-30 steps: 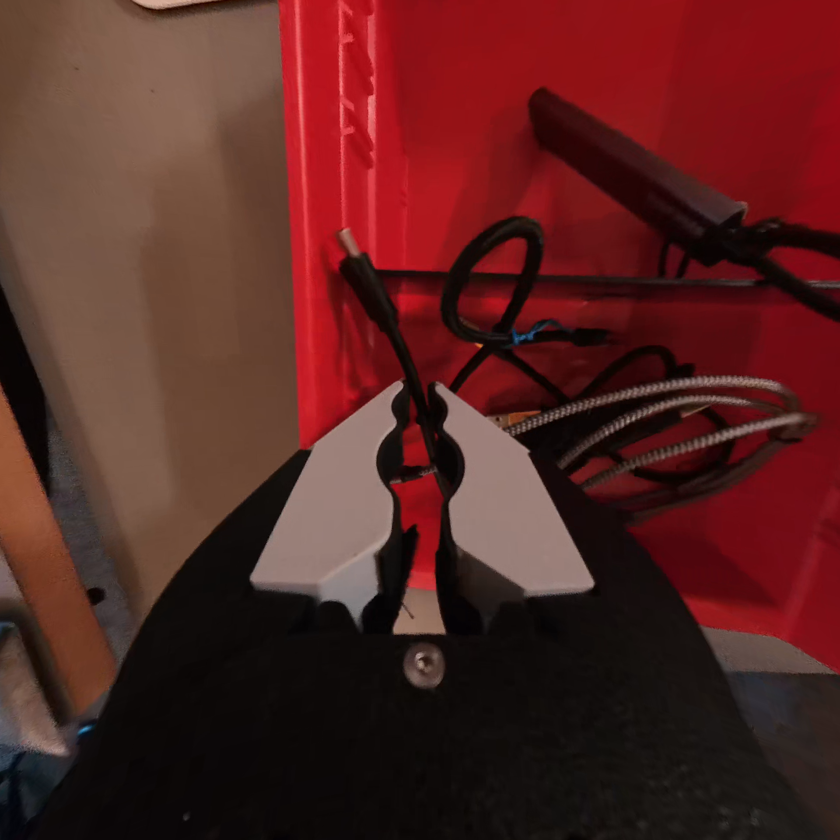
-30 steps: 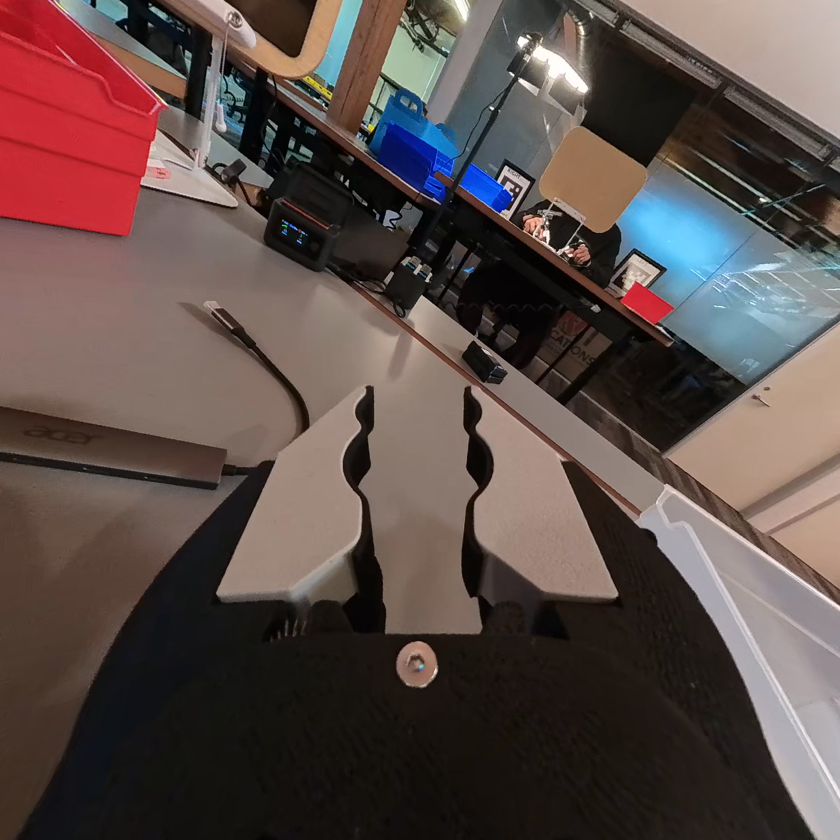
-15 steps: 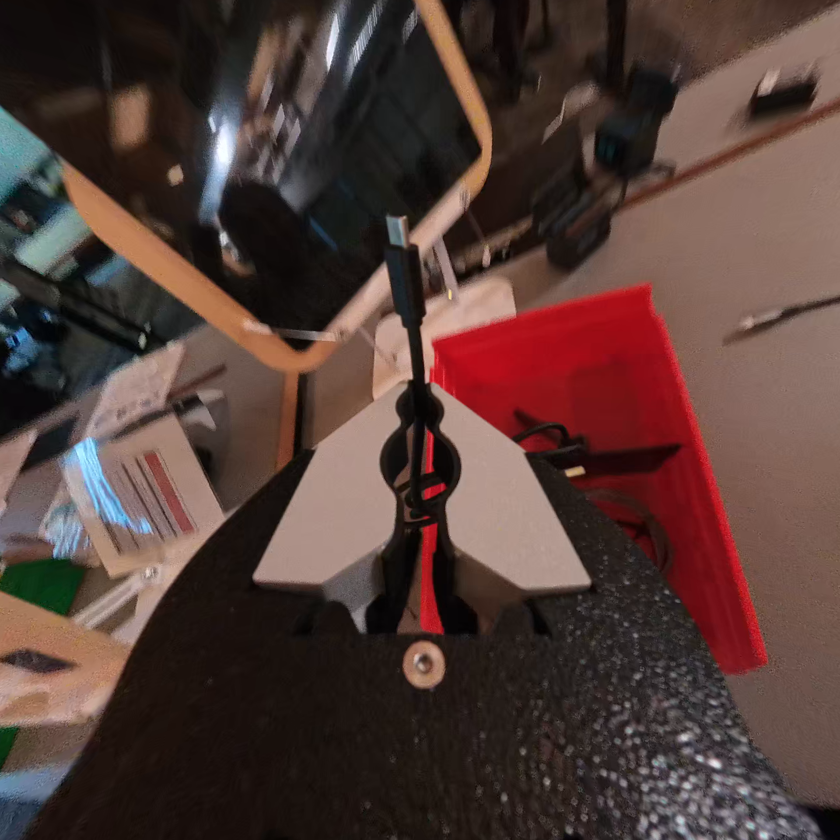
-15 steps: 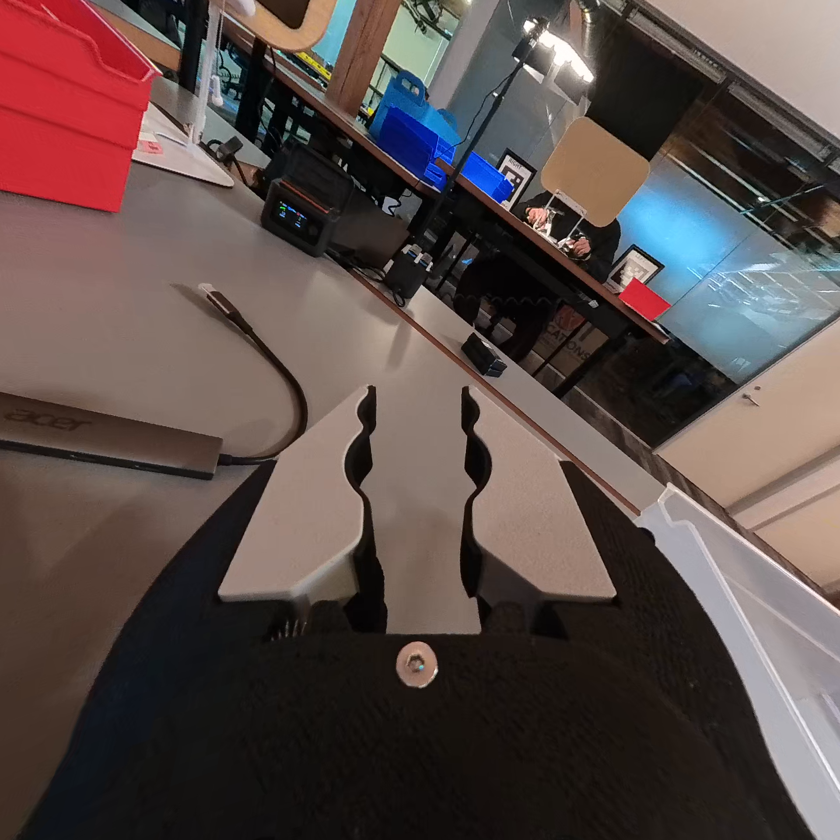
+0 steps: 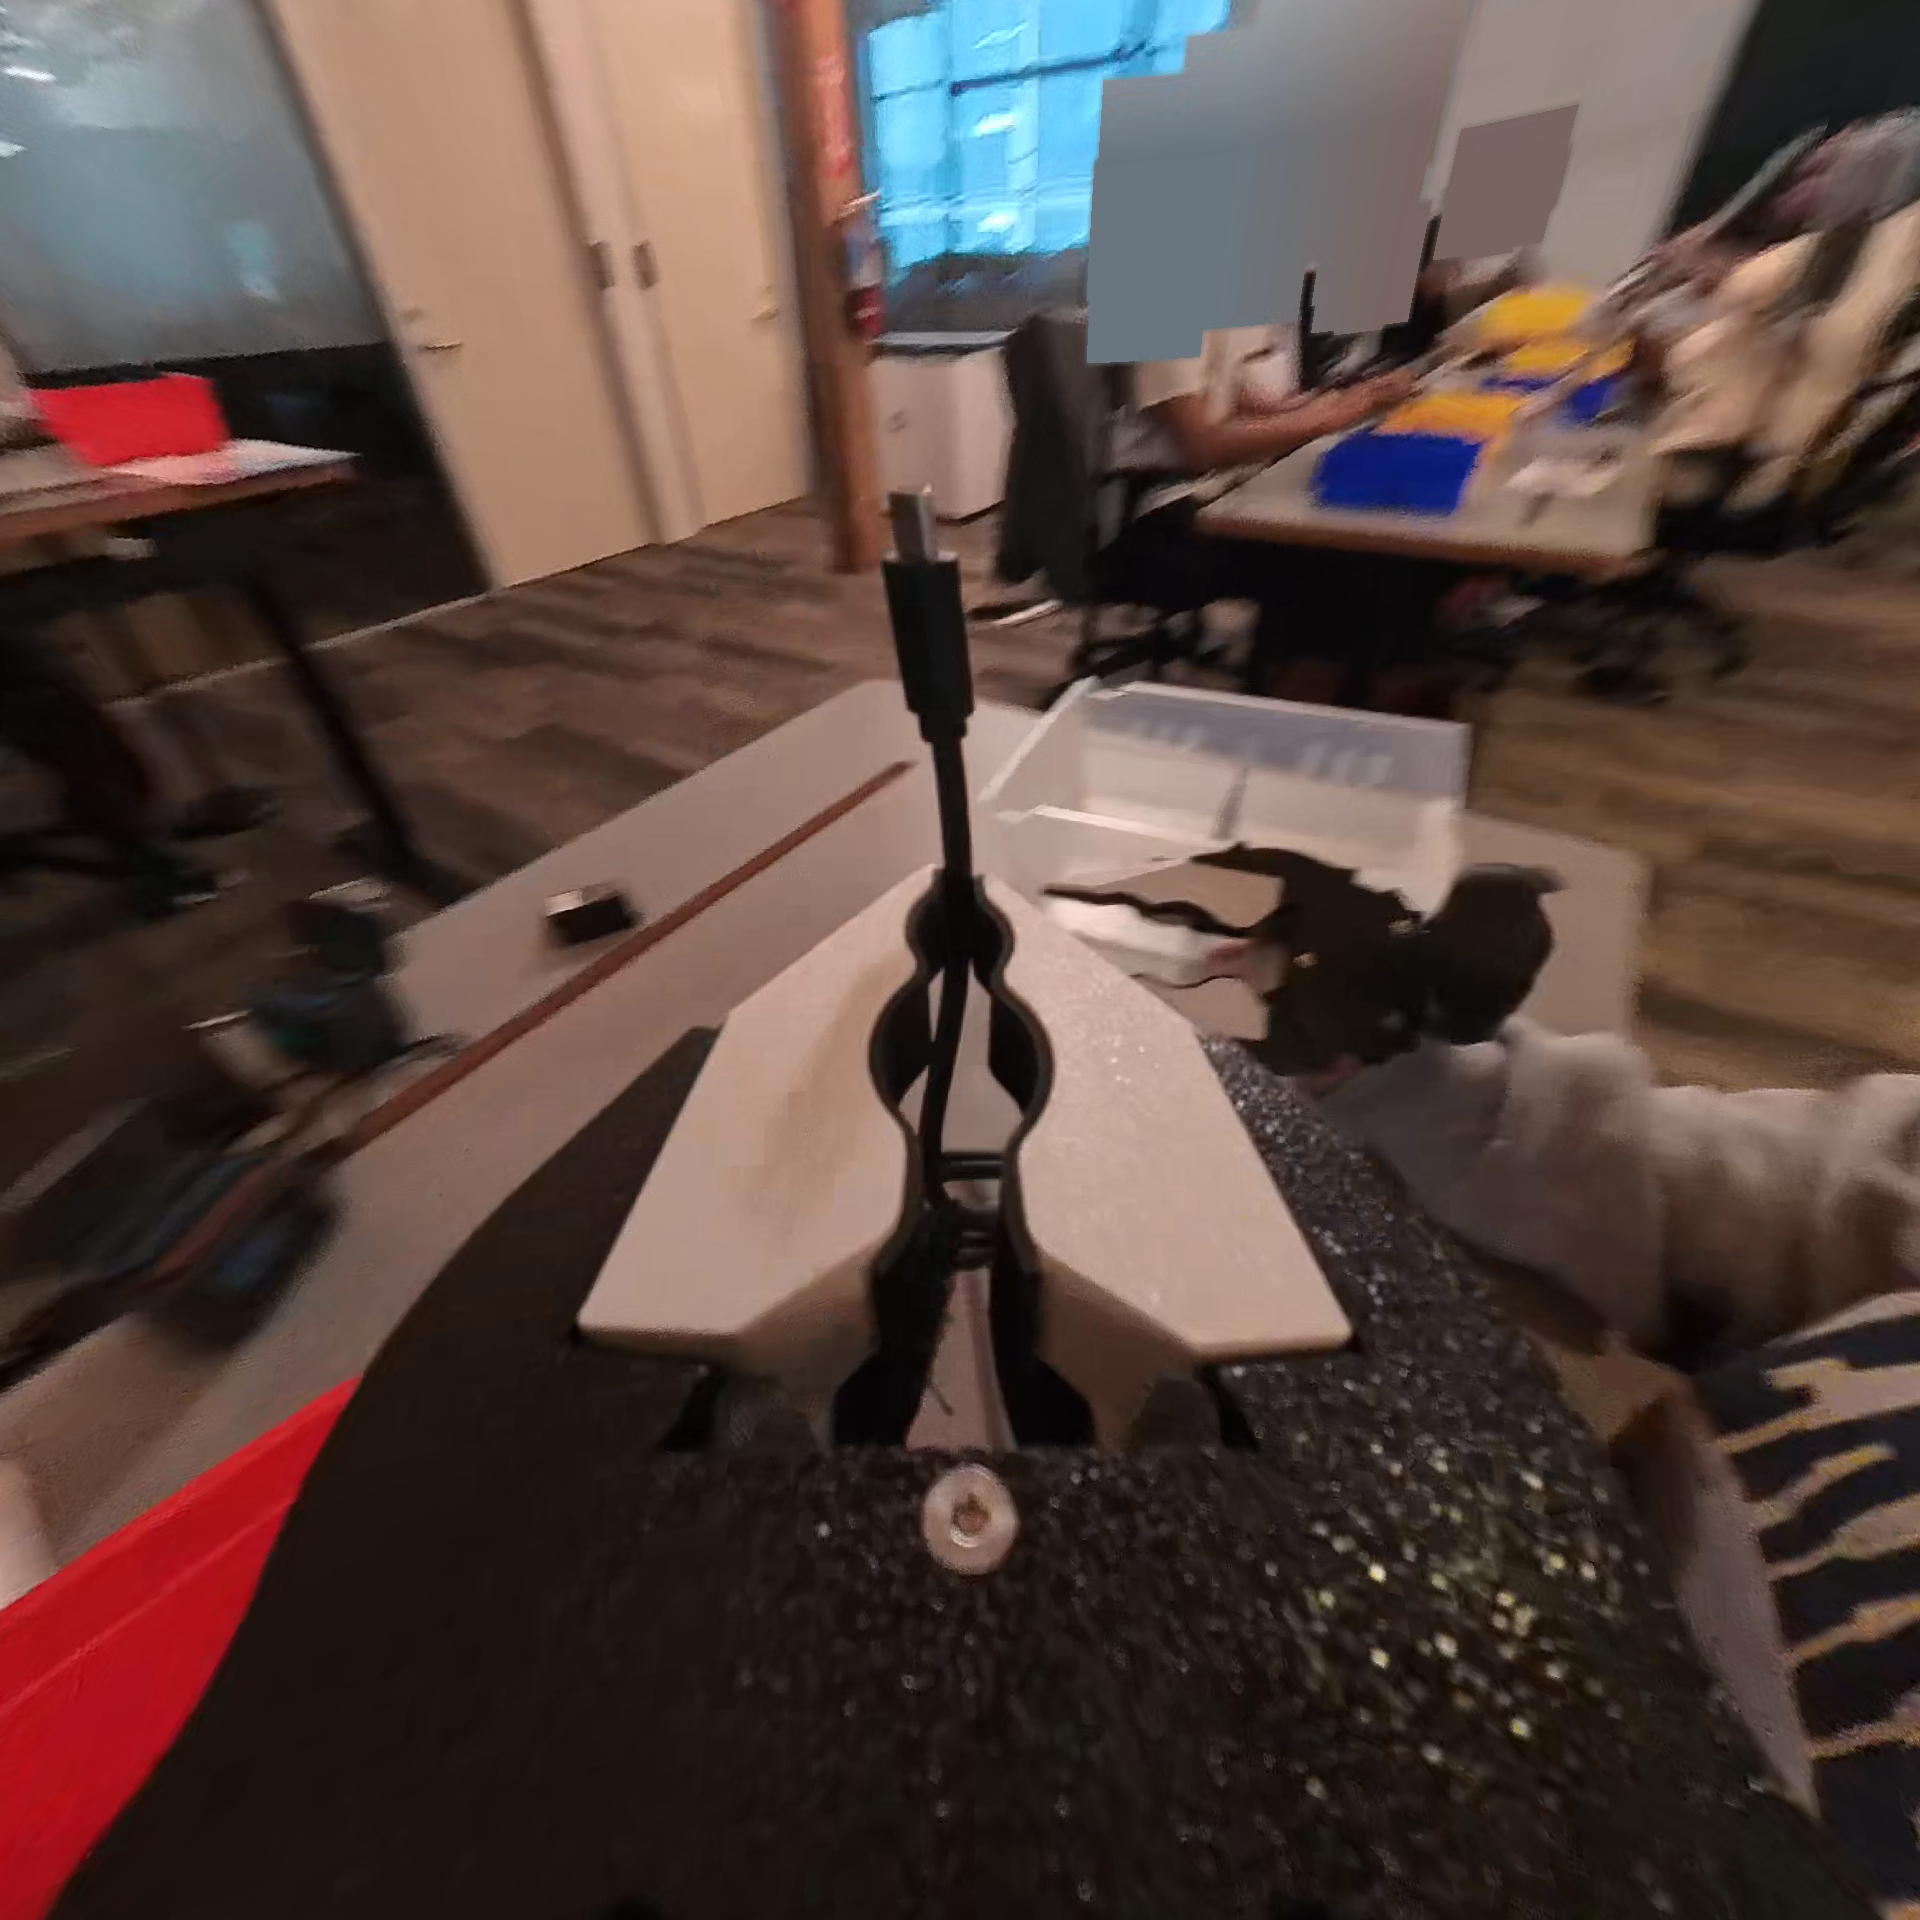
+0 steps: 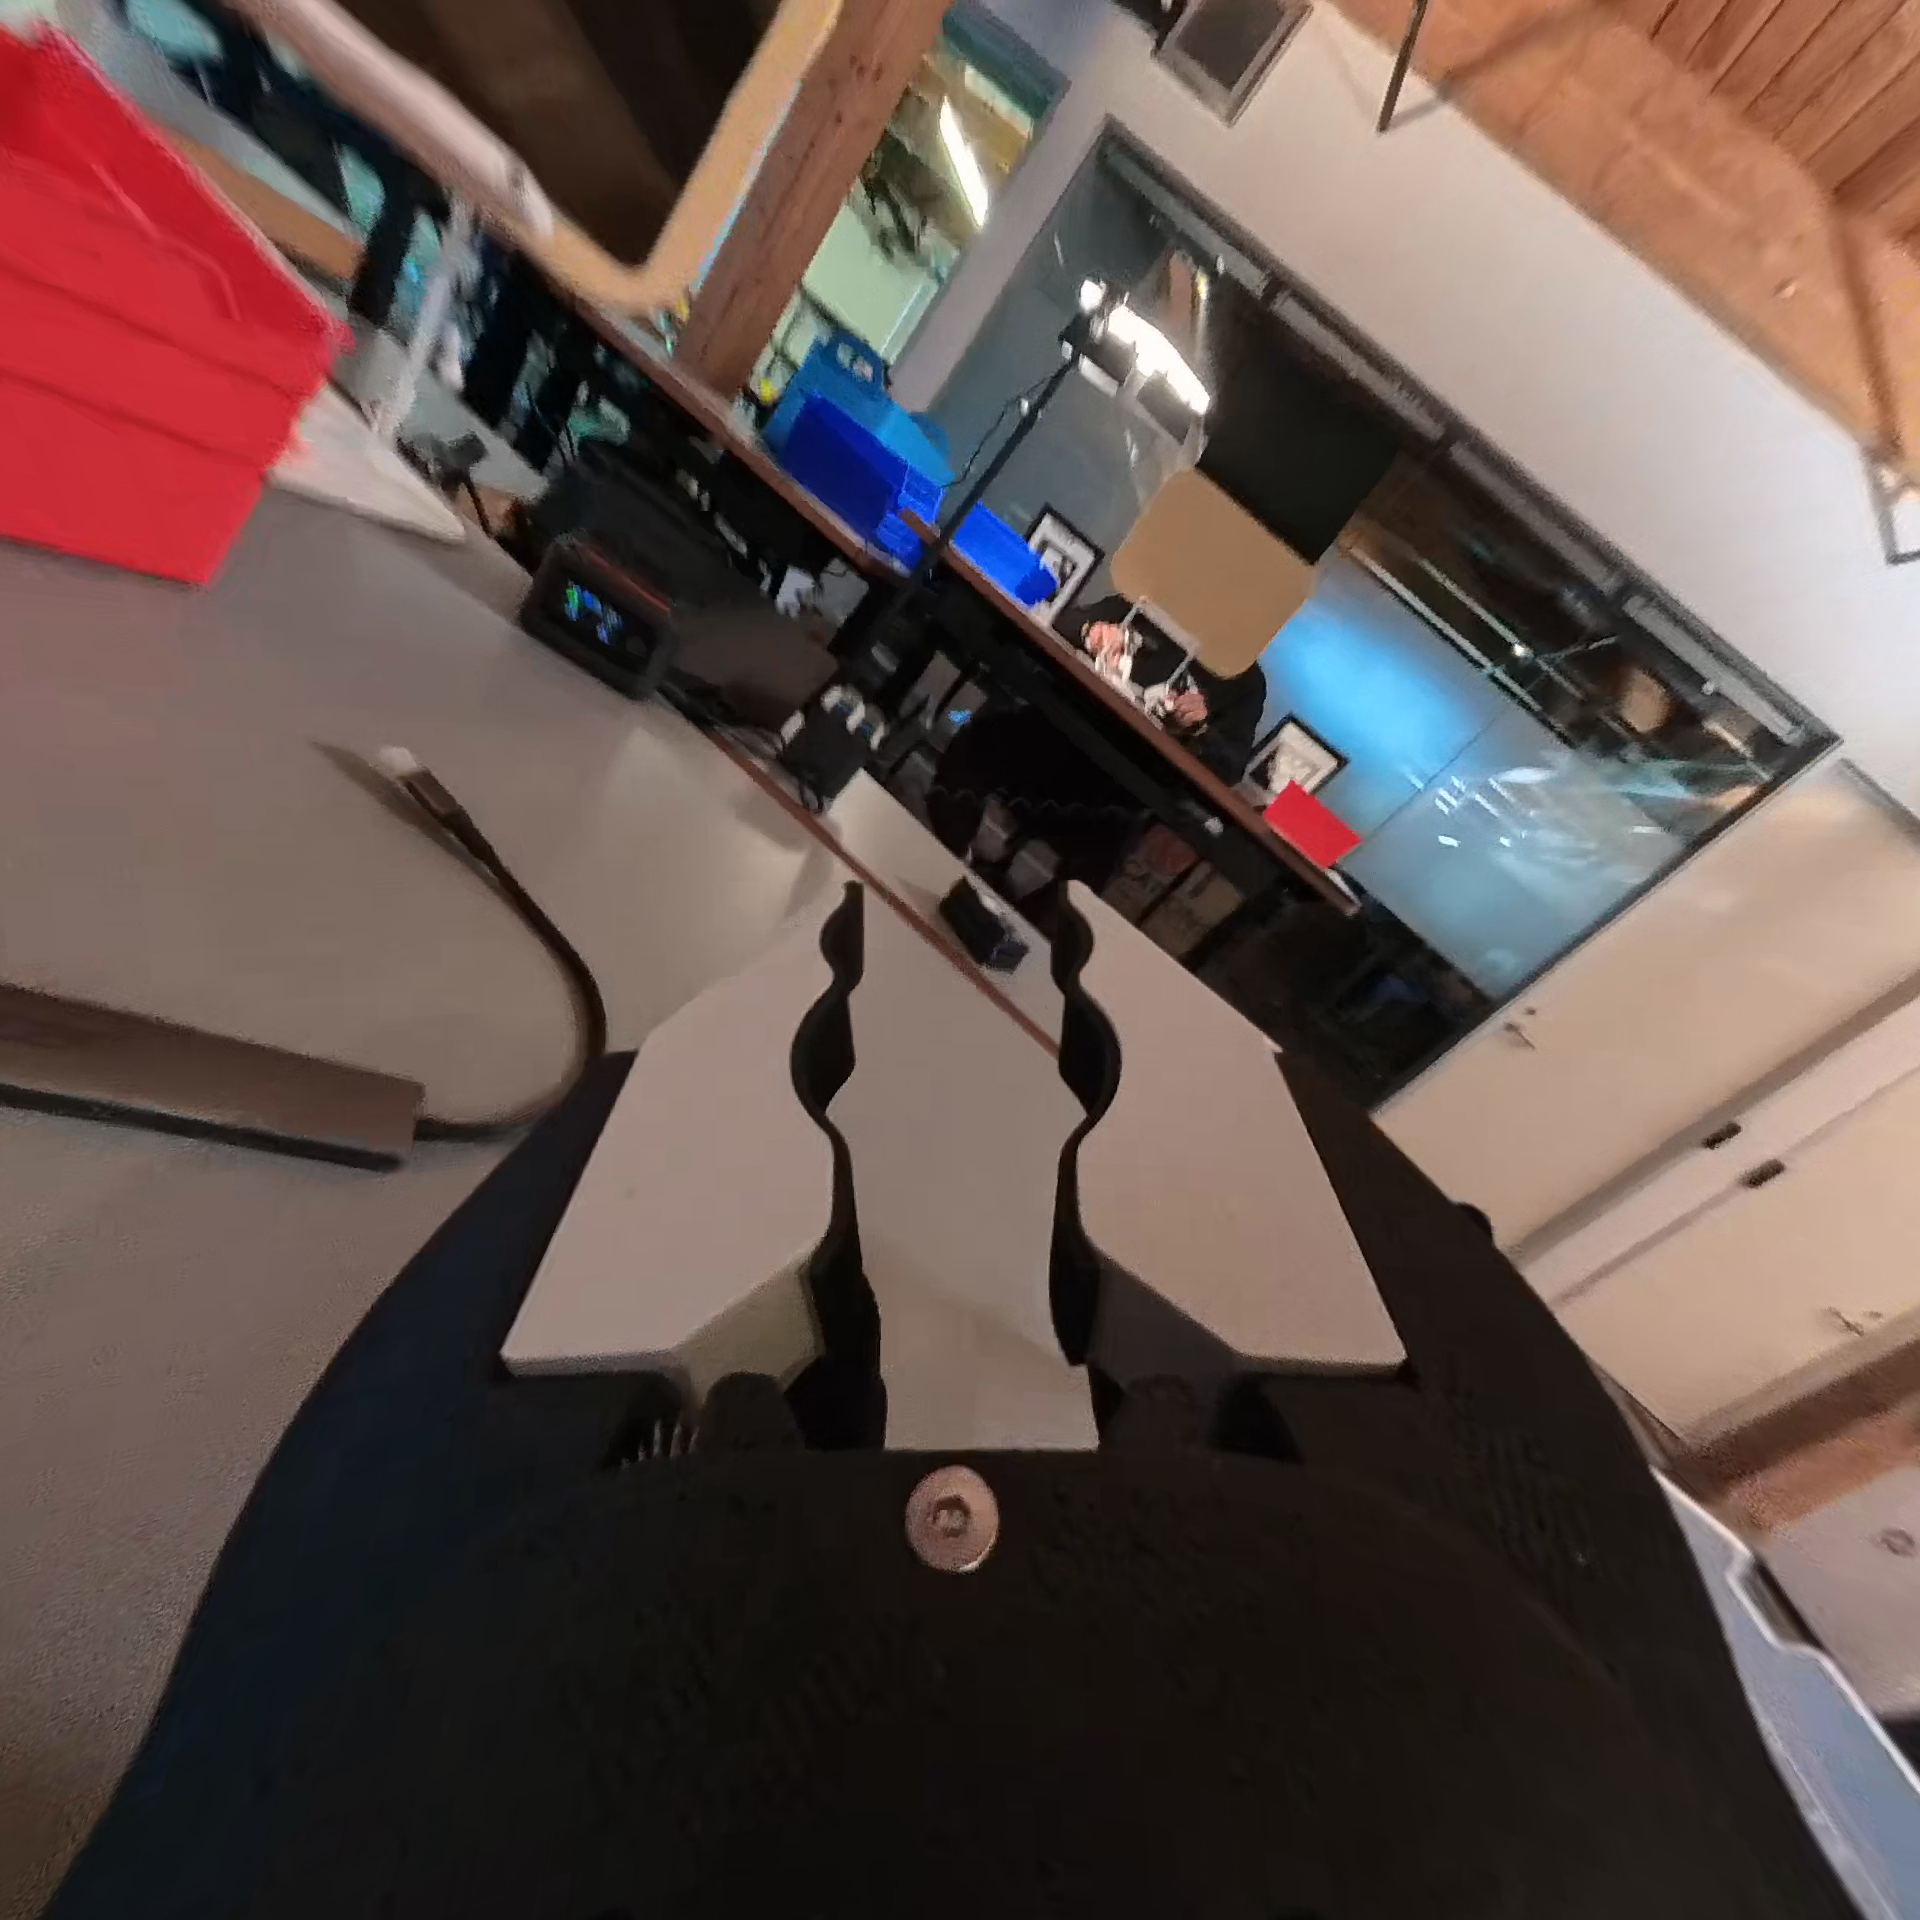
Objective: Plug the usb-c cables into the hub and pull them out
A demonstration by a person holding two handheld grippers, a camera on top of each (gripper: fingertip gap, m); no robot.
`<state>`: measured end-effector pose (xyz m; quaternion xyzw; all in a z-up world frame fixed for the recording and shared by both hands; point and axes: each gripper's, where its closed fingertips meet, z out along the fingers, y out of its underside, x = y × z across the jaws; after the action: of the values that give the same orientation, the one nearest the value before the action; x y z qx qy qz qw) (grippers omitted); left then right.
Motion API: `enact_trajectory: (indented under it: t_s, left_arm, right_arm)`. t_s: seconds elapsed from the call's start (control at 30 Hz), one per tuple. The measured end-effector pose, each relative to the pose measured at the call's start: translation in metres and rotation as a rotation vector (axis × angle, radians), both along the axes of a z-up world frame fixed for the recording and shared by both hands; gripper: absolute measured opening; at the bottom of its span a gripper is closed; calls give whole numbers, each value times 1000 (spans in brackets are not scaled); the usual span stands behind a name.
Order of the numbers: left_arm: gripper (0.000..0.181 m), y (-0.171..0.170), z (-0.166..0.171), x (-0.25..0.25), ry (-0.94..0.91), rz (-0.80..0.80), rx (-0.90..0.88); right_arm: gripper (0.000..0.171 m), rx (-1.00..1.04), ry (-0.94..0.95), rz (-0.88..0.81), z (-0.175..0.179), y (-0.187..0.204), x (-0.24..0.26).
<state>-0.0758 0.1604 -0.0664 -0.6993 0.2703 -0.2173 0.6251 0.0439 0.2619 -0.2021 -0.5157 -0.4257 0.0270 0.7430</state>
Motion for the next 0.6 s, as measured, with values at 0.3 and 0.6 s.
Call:
enact_trajectory:
  t_s: [0.3, 0.6]
  left_arm:
    - [0, -13, -63, 121, -201, -632, -78]
    - [3, -10, -88, 150, -127, -677, -106]
  right_arm:
    - [46, -250, 481, 804, 114, -106, -1]
    - [10, -537, 228, 797, 88, -107, -8]
